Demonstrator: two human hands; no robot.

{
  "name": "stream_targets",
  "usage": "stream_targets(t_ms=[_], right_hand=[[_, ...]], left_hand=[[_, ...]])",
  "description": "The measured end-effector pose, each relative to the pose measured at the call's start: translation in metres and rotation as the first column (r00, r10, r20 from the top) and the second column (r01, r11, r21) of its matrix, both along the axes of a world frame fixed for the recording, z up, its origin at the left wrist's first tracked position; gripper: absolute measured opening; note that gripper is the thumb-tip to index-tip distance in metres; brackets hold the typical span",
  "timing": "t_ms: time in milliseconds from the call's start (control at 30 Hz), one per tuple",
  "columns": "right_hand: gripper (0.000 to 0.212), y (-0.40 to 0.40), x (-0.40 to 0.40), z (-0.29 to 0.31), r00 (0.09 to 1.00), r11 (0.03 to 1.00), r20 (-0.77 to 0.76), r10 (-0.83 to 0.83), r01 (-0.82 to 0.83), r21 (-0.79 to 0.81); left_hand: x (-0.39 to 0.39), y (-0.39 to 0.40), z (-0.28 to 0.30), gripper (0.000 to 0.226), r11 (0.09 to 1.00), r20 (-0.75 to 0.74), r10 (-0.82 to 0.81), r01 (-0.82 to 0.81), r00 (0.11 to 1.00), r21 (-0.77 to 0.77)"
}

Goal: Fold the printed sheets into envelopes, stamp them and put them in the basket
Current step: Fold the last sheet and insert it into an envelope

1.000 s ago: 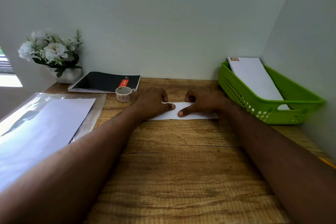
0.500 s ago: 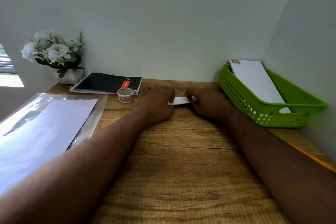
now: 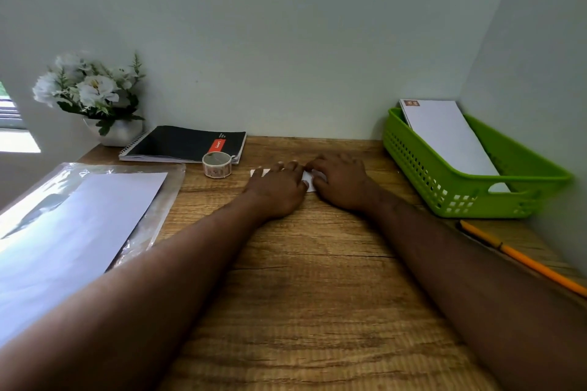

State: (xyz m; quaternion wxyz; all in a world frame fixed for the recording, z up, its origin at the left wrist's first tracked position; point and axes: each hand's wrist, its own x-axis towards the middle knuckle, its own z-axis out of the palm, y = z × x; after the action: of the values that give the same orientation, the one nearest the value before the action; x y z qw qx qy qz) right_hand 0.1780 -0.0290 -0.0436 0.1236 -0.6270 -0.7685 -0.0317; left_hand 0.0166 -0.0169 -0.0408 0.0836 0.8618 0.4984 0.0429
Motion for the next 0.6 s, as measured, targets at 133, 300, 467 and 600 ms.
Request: stream_targets(t_ms=[133, 300, 467, 600], right_hand=[[0.043, -0.002, -0.007, 0.003, 0.997, 0.997, 0.018, -0.073, 0.073, -0.022], [0.052, -0.005, -0.002, 0.004, 0.978, 0.978, 0.028, -0.206, 0.206, -0.014], [0.05, -0.02, 0.026, 0.01, 0.926, 0.929, 0.063, -0.371, 0.371, 0.017], [0.045, -0.029, 0.016, 0.015, 0.935, 0.938, 0.09, -0.342, 0.334, 0.094]], left_hand=[[0.001, 0.001, -0.002, 0.055, 1.0, -0.022, 0.012, -0.012, 1.0, 0.005], [0.001, -0.002, 0.0, 0.057, 0.999, -0.054, 0.036, -0.037, 0.998, -0.016], [0.001, -0.002, 0.003, 0.056, 0.999, -0.046, 0.031, -0.033, 0.998, -0.035], [0.001, 0.0, 0.003, 0.053, 0.999, -0.04, 0.017, -0.019, 0.999, -0.049]])
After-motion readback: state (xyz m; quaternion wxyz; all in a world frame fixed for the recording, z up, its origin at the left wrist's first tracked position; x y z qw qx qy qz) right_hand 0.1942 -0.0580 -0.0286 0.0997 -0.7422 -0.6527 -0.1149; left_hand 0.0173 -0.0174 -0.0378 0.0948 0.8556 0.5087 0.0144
